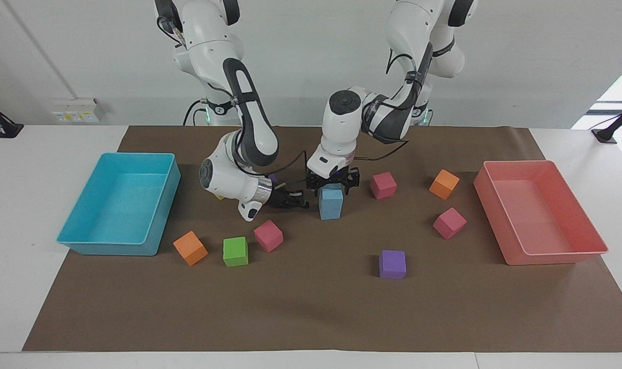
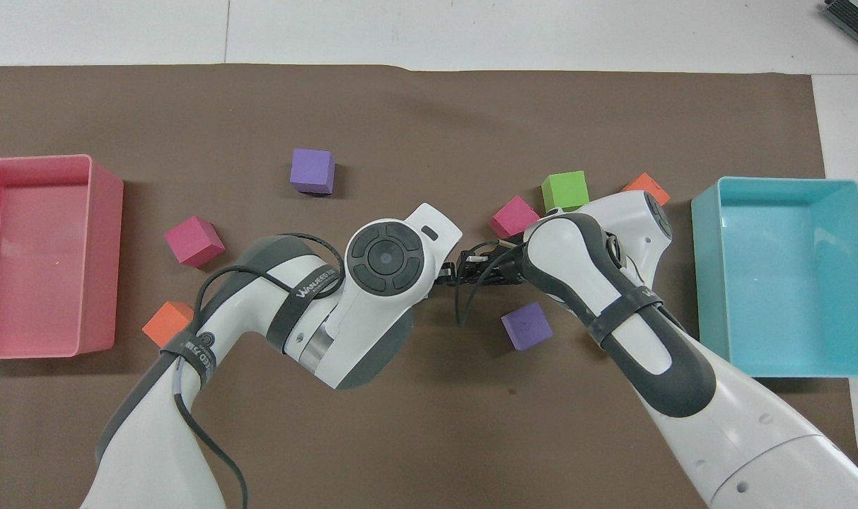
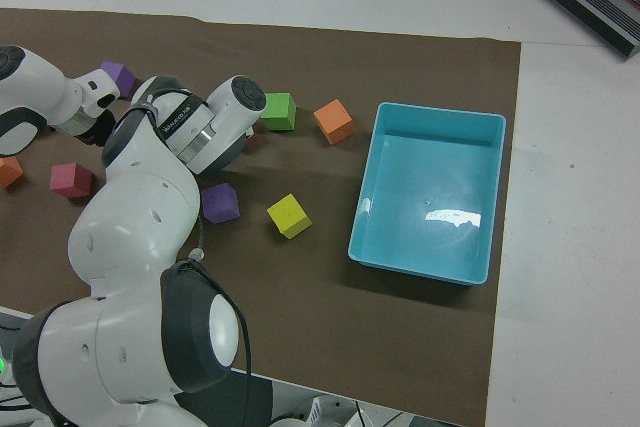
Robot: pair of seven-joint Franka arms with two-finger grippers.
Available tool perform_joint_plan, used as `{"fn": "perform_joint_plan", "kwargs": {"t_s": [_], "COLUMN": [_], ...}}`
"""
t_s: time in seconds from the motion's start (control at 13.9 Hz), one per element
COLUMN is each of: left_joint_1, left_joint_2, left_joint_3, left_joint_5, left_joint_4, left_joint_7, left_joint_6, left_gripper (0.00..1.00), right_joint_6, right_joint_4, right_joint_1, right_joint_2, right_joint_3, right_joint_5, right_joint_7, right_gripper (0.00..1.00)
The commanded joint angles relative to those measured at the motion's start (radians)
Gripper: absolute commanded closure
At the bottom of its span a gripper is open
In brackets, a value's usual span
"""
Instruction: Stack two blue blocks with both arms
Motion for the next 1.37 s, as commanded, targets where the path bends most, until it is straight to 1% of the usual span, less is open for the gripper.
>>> {"fn": "perform_joint_plan", "kwargs": {"t_s": [0.0,0.14,0.29,0.58,0.72,0.94,1.08,1.16,1.23,1.3], "left_joint_1": [0.001,0.013,0.052,0.151,0.22,0.343,0.423,0.452,0.478,0.499], "left_joint_2": [-0.064,-0.102,-0.151,-0.257,-0.289,-0.306,-0.308,-0.305,-0.303,-0.302], "left_joint_3": [0.009,0.009,0.009,0.012,0.012,0.018,0.023,0.023,0.023,0.023], "left_joint_5": [0.015,0.015,0.015,0.007,0.006,-0.012,-0.069,-0.071,-0.071,-0.071], "left_joint_4": [-0.026,-0.027,-0.03,-0.035,-0.032,-0.004,0.052,0.086,0.121,0.157], "left_joint_7": [-0.005,0.013,0.071,0.31,0.43,0.608,0.717,0.769,0.814,0.838], "left_joint_6": [-0.007,-0.039,-0.099,-0.232,-0.271,-0.321,-0.38,-0.419,-0.447,-0.479], "left_gripper": [0.0,0.0,0.0,0.0,0.0,0.0,0.0,0.0,0.0,0.0], "right_joint_6": [0.002,0.002,0.003,-0.003,-0.004,-0.001,0.0,0.002,0.0,0.0], "right_joint_4": [-0.021,-0.021,-0.021,-0.015,-0.007,0.008,0.013,0.022,0.034,0.051], "right_joint_1": [-0.004,-0.004,-0.004,-0.004,-0.006,-0.004,-0.006,-0.006,-0.006,-0.007], "right_joint_2": [-0.018,-0.018,-0.018,-0.017,-0.015,-0.037,-0.051,-0.058,-0.066,-0.074], "right_joint_3": [0.005,0.005,0.005,0.005,0.003,0.002,-0.002,-0.002,-0.002,-0.002], "right_joint_5": [0.038,0.038,0.038,0.036,0.026,-0.003,-0.049,-0.094,-0.162,-0.236], "right_joint_7": [-0.037,-0.035,-0.035,-0.035,-0.032,-0.009,0.012,0.044,0.076,0.124], "right_gripper": [1.0,1.0,1.0,1.0,1.0,1.0,1.0,1.0,0.97,0.85]}}
